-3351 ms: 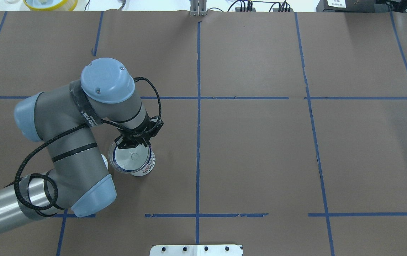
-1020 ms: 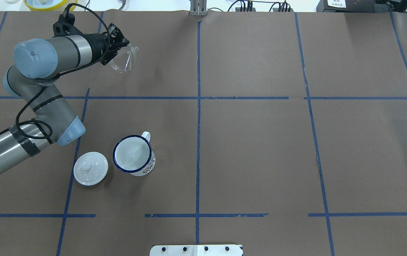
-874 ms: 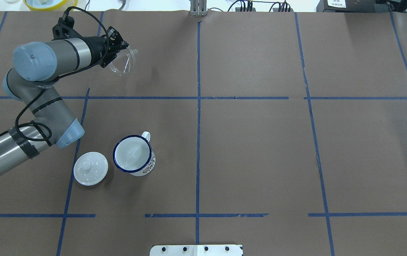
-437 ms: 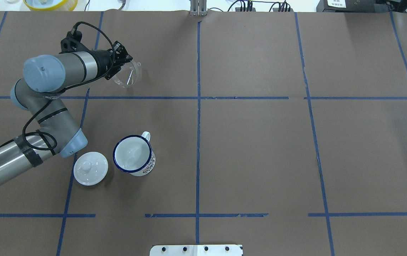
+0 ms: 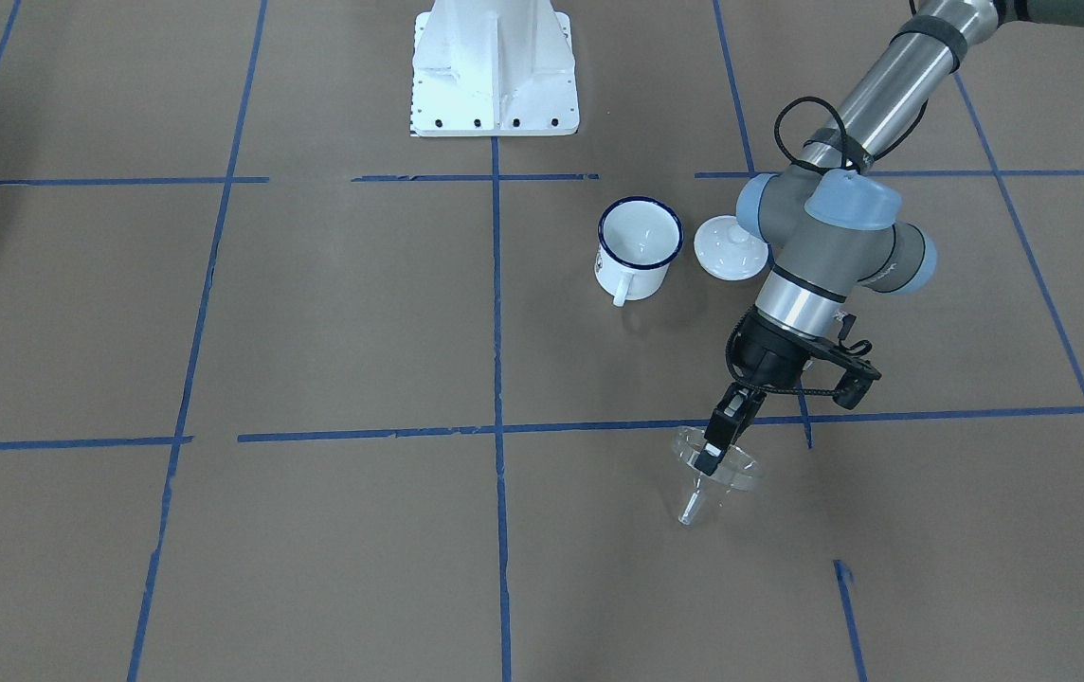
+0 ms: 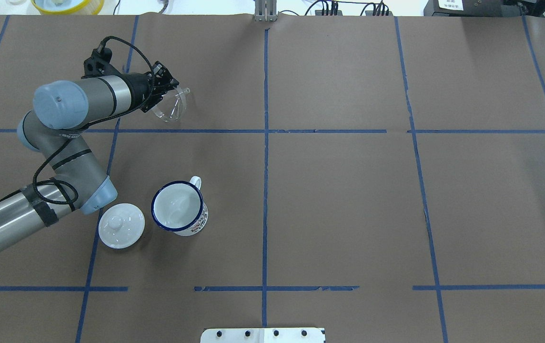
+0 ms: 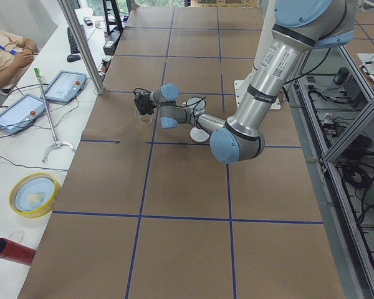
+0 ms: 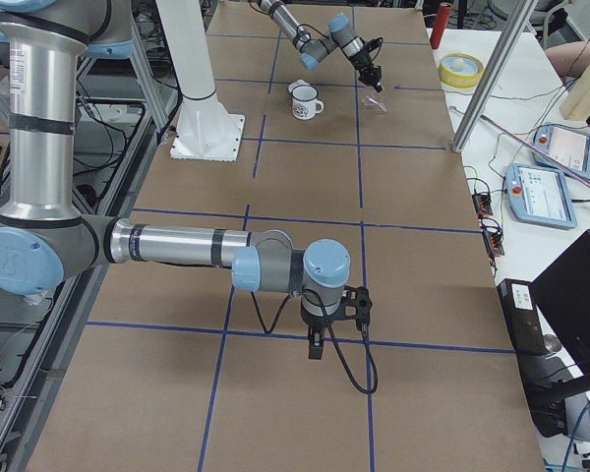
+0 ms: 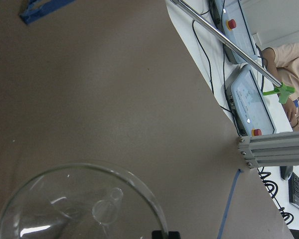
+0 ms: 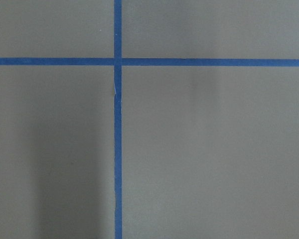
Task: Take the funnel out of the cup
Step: 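Carry the funnel farther from the robot and release it on the table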
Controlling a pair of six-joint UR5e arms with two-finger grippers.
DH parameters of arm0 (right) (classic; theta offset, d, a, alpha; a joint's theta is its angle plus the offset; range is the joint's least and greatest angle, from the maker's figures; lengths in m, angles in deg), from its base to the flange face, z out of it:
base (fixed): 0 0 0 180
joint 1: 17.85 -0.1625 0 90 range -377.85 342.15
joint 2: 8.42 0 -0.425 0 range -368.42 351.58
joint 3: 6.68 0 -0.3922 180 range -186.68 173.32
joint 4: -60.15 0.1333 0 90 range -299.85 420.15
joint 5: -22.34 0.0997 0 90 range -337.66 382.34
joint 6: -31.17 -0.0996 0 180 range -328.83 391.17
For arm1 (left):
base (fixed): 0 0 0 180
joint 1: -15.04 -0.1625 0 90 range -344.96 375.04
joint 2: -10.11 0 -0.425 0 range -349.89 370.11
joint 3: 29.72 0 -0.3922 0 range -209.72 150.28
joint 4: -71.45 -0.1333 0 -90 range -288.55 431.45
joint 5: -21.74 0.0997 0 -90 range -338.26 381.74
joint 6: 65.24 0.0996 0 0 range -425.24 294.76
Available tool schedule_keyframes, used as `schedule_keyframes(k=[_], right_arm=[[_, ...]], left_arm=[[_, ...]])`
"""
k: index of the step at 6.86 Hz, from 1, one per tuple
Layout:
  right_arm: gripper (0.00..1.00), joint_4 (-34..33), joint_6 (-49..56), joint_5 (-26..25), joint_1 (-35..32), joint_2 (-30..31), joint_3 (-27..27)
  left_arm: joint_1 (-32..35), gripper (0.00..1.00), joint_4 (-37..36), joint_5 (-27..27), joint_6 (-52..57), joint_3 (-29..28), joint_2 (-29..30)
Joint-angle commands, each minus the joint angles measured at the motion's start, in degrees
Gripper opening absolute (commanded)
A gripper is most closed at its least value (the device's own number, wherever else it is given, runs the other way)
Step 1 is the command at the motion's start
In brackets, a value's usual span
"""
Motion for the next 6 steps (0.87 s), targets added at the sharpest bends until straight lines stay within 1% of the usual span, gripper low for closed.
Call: schedule_keyframes(k=[1, 2, 3, 4, 5, 6], right_arm=[[1.00, 0.00, 0.00, 0.00, 0.00, 0.00, 0.00], [1.00, 0.00, 0.00, 0.00, 0.00, 0.00, 0.00], [1.00, 0.00, 0.00, 0.00, 0.00, 0.00, 0.00], [1.00, 0.00, 0.00, 0.00, 0.00, 0.00, 0.00], [1.00, 0.00, 0.00, 0.00, 0.00, 0.00, 0.00], [1.00, 0.00, 0.00, 0.00, 0.00, 0.00, 0.00]], left_arm=[[0.05, 0.99, 0.36, 0.00, 0.09, 0.00, 0.00], [0.22, 1.00, 0.27, -0.08, 0.18, 0.18, 0.00], [0.83, 1.00, -0.34, -2.87, 0.79, 2.00, -0.08], [3.53, 1.00, -4.87, -11.95, 3.15, 7.68, -2.78], [5.48, 1.00, -10.57, -15.78, 6.91, 14.26, -5.25], [5.93, 1.00, -16.89, -18.86, 10.43, 21.90, -9.53]])
